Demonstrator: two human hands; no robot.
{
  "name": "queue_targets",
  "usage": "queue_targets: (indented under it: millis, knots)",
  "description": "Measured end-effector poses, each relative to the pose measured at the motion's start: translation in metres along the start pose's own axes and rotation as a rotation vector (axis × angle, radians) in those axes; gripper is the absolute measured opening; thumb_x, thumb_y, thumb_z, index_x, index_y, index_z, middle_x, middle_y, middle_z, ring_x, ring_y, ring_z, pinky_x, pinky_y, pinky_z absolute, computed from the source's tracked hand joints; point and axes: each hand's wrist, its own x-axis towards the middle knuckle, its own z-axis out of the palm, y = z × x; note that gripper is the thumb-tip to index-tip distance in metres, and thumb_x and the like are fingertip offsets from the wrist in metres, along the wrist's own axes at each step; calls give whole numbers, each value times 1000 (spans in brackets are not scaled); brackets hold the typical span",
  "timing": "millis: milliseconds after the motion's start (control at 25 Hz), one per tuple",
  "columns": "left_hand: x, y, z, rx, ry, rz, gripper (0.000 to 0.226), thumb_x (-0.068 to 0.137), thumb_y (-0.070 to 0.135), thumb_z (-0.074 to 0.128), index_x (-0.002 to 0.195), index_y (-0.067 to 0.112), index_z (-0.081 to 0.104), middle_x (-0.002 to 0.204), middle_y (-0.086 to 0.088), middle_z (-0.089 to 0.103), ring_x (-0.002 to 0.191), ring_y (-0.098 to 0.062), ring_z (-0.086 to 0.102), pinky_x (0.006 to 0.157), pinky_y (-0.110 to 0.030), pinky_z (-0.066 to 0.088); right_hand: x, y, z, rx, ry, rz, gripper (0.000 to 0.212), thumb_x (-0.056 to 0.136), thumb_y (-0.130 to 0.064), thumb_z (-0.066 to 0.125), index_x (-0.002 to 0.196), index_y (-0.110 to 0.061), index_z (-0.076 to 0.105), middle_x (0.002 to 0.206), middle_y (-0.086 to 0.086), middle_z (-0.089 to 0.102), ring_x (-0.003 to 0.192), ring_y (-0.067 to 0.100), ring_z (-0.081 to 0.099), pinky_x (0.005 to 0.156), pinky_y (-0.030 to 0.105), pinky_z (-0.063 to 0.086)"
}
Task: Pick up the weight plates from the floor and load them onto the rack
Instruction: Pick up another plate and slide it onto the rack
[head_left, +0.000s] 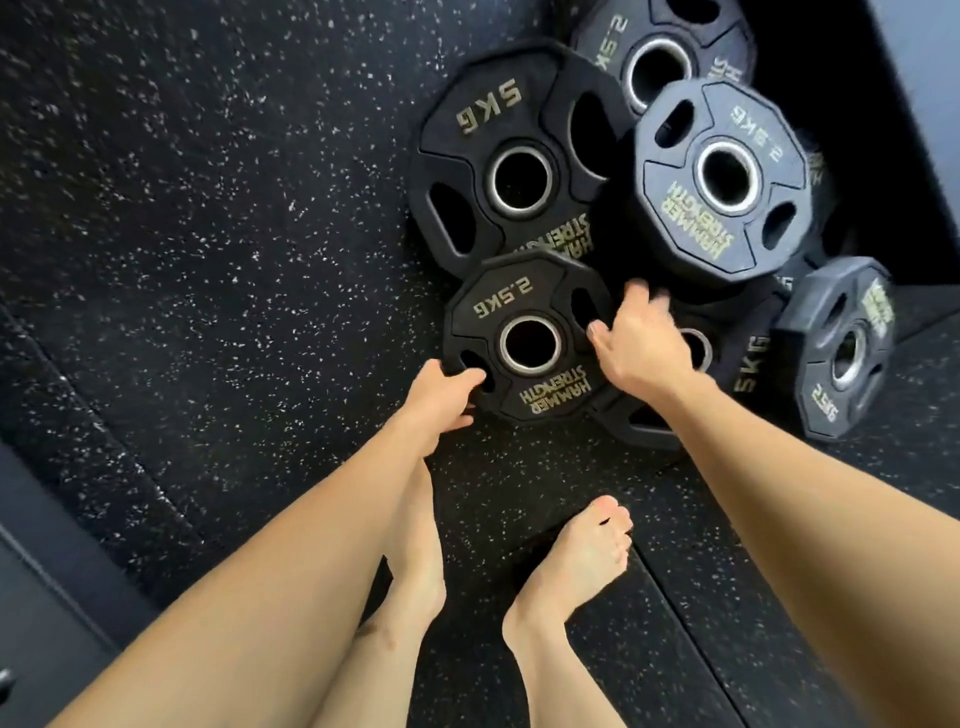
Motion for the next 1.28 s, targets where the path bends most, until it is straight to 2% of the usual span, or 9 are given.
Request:
queue_targets:
  millis: [160, 360, 600, 680, 920, 1040, 1120, 1200, 1280]
  knots:
    - [-5, 0, 4, -87, 43, 65, 30, 94, 12, 58, 120, 24, 49, 123, -1, 57, 110, -19, 59, 79, -33, 59, -1, -7, -11, -188, -31, -67, 41, 98, -24, 51, 131, -3, 38, 129, 25, 47, 116, 49, 52, 90, 49, 44]
    - [-70, 3, -30, 54, 4, 201, 30, 89, 10, 62, 115, 22, 51, 114, -5, 62, 102, -22, 65, 84, -44, 59, -62, -4, -35, 11, -128, -32, 37, 97, -20, 55, 124, -1, 38, 124, 24, 50, 112, 42, 53, 77, 36, 37]
    - [-228, 25, -79, 92, -38, 381, 28, 87, 6, 62, 100, 30, 57, 106, -4, 68, 100, -25, 68, 83, -50, 59, -198, -24, -113, 200, -74, -86, 40, 97, -20, 54, 130, -1, 43, 129, 18, 52, 118, 34, 50, 93, 37, 39]
    - [-293, 35, -94, 90, -34, 439, 28, 88, 7, 61, 98, 33, 57, 105, -1, 68, 100, -21, 67, 85, -47, 58, -251, -36, -151, 300, -58, -76, 38, 97, -23, 54, 129, -5, 45, 126, 11, 53, 110, 28, 52, 87, 35, 39]
    - [-487, 39, -131, 3, 2, 638, 20, 85, 8, 57, 103, 16, 55, 102, -5, 66, 91, -16, 61, 79, -34, 52, -415, -77, -255, 651, 39, -72, 15, 90, -22, 58, 102, -16, 49, 92, -1, 59, 79, 12, 54, 68, 32, 46]
    - [-578, 28, -148, -85, 24, 738, 19, 81, 14, 54, 100, 16, 51, 95, -5, 61, 85, -13, 57, 74, -31, 50, -493, -102, -294, 856, 55, -68, 15, 85, -27, 58, 97, -30, 49, 95, 0, 64, 87, 19, 63, 78, 46, 55]
    - [-629, 22, -156, -130, 39, 791, 17, 84, 15, 53, 101, 18, 50, 94, -2, 61, 86, -13, 57, 74, -32, 50, -535, -115, -316, 932, 76, -94, 18, 82, -30, 57, 98, -31, 49, 105, 7, 65, 98, 25, 65, 84, 49, 54]
    - [-670, 16, -165, -196, 56, 854, 15, 88, 11, 51, 101, 17, 49, 92, -1, 59, 84, -13, 56, 73, -32, 49, -567, -128, -333, 986, 109, -154, 16, 87, -28, 57, 102, -25, 51, 103, 7, 66, 94, 22, 65, 79, 45, 55]
    - [-706, 9, -178, -252, 47, 905, 12, 87, 12, 51, 98, 18, 50, 88, 0, 58, 82, -12, 55, 73, -31, 47, -597, -140, -346, 1022, 154, -228, 8, 97, -29, 55, 99, -22, 53, 90, 0, 66, 80, 11, 64, 66, 33, 53]
